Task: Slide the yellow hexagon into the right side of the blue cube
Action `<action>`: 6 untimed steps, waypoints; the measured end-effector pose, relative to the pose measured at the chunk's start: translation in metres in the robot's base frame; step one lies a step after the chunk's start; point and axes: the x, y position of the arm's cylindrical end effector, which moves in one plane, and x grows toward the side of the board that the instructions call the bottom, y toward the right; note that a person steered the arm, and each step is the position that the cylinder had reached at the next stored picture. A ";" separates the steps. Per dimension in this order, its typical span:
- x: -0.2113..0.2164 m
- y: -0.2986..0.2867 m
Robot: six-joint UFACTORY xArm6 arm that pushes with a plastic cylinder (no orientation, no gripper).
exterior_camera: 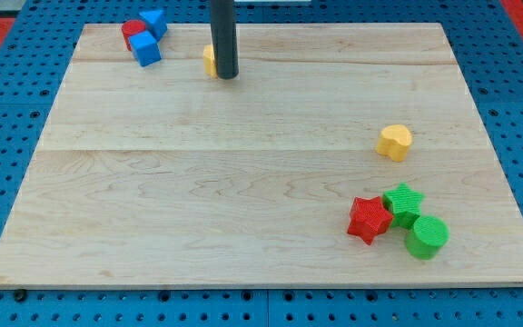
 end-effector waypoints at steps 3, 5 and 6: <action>-0.054 0.002; -0.053 -0.062; -0.053 -0.070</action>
